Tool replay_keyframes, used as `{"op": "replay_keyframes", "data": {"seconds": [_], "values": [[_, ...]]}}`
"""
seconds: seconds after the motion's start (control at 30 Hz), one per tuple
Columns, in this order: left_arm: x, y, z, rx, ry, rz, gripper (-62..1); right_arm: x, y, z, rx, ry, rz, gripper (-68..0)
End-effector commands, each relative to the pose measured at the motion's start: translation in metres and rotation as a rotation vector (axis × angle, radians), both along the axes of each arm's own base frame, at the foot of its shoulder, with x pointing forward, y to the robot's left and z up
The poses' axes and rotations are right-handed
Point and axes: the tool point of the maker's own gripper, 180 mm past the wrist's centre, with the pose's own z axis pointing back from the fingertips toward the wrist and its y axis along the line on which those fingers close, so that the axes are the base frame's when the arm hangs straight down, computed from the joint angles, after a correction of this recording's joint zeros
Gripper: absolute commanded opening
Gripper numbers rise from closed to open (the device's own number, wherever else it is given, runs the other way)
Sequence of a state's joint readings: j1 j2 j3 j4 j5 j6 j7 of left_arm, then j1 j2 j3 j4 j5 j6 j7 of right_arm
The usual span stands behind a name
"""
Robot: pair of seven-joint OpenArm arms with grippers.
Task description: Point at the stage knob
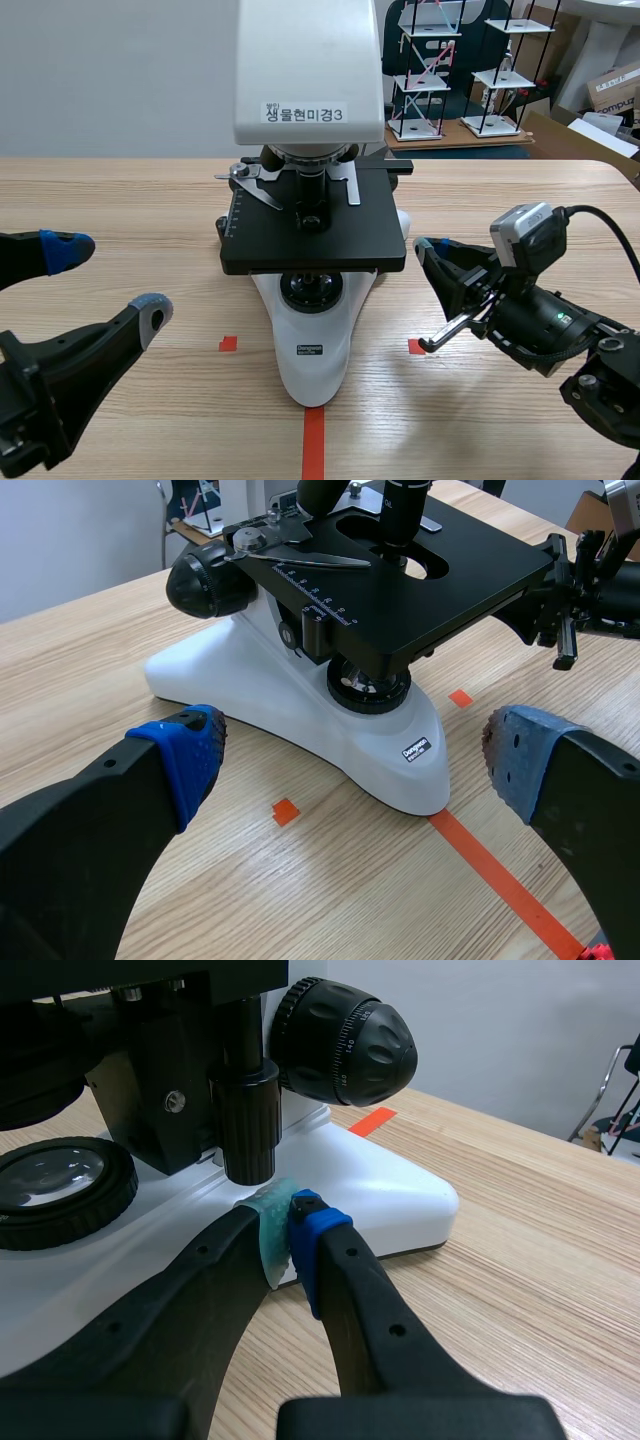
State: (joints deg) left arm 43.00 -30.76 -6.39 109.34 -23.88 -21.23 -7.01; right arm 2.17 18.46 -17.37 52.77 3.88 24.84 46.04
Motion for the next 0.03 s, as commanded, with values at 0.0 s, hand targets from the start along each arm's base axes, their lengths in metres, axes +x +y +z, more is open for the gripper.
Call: {"op": "replay_keyframes", "data": {"seconds": [0.0], "values": [[0.001, -0.0018, 0.0086, -0.022, -0.023, 0.002, -6.7, 0.0052, -0.0018, 0.0125, 0.012, -0.037, -0.002, -67.1]]}}
